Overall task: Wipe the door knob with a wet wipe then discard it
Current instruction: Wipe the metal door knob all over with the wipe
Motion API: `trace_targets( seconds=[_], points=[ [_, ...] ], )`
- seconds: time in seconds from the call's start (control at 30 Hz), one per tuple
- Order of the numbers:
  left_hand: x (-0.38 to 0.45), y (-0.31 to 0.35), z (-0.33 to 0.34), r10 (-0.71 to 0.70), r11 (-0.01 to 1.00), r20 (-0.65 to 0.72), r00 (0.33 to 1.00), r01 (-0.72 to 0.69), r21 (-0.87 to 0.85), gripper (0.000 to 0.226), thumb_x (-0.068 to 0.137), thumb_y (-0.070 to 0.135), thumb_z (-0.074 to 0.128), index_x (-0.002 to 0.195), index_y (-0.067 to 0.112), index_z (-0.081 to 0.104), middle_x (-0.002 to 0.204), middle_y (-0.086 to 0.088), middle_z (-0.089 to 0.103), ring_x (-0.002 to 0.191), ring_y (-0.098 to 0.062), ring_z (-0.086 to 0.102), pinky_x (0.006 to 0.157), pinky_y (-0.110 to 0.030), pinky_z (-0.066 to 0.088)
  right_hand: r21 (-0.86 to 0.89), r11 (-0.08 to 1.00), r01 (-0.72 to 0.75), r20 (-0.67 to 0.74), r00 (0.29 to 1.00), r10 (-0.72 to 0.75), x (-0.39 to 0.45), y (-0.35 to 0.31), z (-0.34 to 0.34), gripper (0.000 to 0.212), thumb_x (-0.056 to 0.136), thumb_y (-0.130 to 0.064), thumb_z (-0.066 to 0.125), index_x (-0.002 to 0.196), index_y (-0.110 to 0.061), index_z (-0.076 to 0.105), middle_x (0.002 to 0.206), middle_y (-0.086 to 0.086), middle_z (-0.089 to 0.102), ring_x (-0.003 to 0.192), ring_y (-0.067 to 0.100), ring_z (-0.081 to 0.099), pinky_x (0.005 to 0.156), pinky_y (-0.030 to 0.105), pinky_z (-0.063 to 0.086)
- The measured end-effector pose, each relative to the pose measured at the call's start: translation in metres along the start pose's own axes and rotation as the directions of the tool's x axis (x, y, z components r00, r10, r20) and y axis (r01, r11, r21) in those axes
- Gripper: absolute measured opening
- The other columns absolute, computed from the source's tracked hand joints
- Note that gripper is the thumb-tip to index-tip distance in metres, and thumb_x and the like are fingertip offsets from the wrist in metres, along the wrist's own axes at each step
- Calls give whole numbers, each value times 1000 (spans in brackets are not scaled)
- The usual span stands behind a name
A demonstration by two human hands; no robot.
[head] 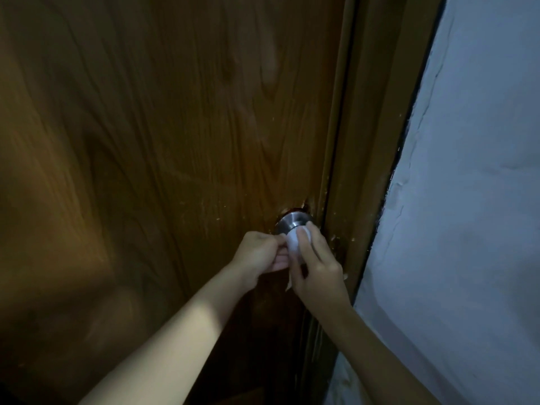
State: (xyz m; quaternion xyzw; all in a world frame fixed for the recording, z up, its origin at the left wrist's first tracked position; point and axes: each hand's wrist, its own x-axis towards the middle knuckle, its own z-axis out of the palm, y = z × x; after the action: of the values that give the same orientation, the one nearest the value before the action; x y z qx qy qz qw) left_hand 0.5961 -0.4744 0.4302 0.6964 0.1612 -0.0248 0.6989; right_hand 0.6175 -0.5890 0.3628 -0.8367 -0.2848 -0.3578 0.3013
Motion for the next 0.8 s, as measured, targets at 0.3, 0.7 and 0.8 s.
trace_targets(
  seconds=[0.3,0.7,0.8],
  points=[
    [-3,-7,6,101,992,-165,981,-112,-59,19,89,12,51,99,11,67,95,-3,69,83,-10,64,67,-21,52,341,827,-448,-28,874,485,20,-17,2,49,81,-21,67,125,-6,51,114,12,66,98,16,63,79,20,53],
    [-18,-32,13,562,811,-187,806,-492,317,24,82,14,65,105,15,69,100,15,63,81,18,58,69,2,43,616,581,-531,-32,721,692,1,-29,1,39,83,-9,63,121,-6,55,121,18,62,102,22,65,78,22,54],
    [-16,-37,14,472,881,-277,837,-441,171,25,80,15,67,105,14,69,99,11,68,85,9,63,71,-7,50,485,751,-448,-150,804,576,-7,-26,2,33,82,-5,62,115,-4,57,118,18,62,101,24,66,81,19,52]
  ],
)
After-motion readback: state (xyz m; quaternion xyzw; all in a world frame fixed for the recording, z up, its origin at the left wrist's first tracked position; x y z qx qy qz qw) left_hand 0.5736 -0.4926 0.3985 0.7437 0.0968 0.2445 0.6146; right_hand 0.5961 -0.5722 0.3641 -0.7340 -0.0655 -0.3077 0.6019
